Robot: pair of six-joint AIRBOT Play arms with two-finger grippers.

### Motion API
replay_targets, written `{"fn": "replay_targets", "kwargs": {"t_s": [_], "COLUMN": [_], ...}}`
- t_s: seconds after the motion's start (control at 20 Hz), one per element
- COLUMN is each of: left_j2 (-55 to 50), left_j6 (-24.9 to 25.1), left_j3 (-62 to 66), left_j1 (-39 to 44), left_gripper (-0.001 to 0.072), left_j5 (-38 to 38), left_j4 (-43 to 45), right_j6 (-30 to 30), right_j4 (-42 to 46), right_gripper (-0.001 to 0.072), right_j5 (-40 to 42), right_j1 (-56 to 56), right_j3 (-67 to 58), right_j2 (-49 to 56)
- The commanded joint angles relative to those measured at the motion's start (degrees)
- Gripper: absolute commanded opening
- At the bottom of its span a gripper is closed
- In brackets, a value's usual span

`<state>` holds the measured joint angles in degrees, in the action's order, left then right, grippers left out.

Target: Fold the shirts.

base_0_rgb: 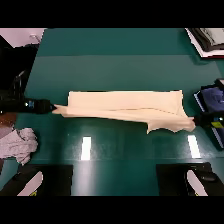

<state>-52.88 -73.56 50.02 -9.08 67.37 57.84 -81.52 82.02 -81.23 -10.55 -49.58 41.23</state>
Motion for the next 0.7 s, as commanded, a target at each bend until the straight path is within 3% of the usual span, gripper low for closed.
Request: {"fn": "replay_targets", "kwargs": {"t_s": [0.0,0.35,0.45,0.5,0.55,0.6,0.65], "left_j2": [-6.36,-22.1,-24.76,-25.77,-26.43,-26.64,-26.64], "left_j6": [0.33,3.54,3.5,3.3,2.34,0.98,0.85], "left_j3": [2.84,9.53,11.26,12.24,13.05,13.84,14.62], "left_j1": [-0.09,-0.07,-0.07,-0.09,-0.09,-0.09,-0.09], "left_gripper": [0.0022,0.0023,0.0025,0.0158,0.0435,0.0569,0.0541], "left_j5": [-6.4,-9.29,-12.0,-13.88,-15.63,-17.25,-17.42], "left_j4": [-3.3,-6.78,-7.61,-7.8,-8.46,-9.57,-10.62], "right_j6": [0.57,0.48,-2.93,-4.44,-4.52,-4.5,-4.39], "right_j4": [0.2,0.02,-0.11,-1.81,-4.66,-9.18,-13.92], "right_gripper": [0.0017,0.0019,0.0021,0.0024,0.0066,0.0281,0.0454], "right_j5": [5.77,10.56,12.17,13.44,15.3,17.18,17.88], "right_j1": [3.45,5.33,5.33,5.29,4.7,3.8,2.69], "right_j3": [-4.33,-14.69,-18.01,-19.69,-21.18,-22.73,-24.24], "right_j2": [10.88,29.16,33.24,35.08,36.65,38.05,39.17]}}
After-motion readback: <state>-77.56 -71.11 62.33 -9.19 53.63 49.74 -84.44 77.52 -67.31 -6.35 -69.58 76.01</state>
